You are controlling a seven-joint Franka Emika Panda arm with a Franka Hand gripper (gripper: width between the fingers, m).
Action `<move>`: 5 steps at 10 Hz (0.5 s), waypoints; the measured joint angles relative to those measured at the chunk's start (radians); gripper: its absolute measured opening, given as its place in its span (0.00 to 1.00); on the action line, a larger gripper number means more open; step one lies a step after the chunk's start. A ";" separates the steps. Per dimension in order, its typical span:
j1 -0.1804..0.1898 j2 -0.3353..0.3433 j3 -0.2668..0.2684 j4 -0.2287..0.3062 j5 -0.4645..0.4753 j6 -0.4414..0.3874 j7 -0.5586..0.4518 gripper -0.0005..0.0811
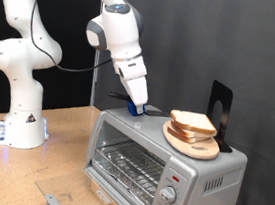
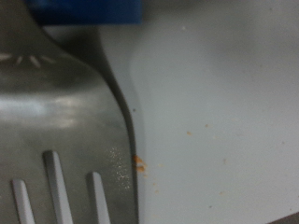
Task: Make a piece of toast with the oven
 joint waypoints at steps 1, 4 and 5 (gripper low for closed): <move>0.000 0.001 0.002 0.000 0.003 0.000 0.002 1.00; 0.000 0.004 0.005 0.000 0.003 0.003 0.009 0.88; 0.000 0.005 0.005 0.000 0.003 0.005 0.012 0.72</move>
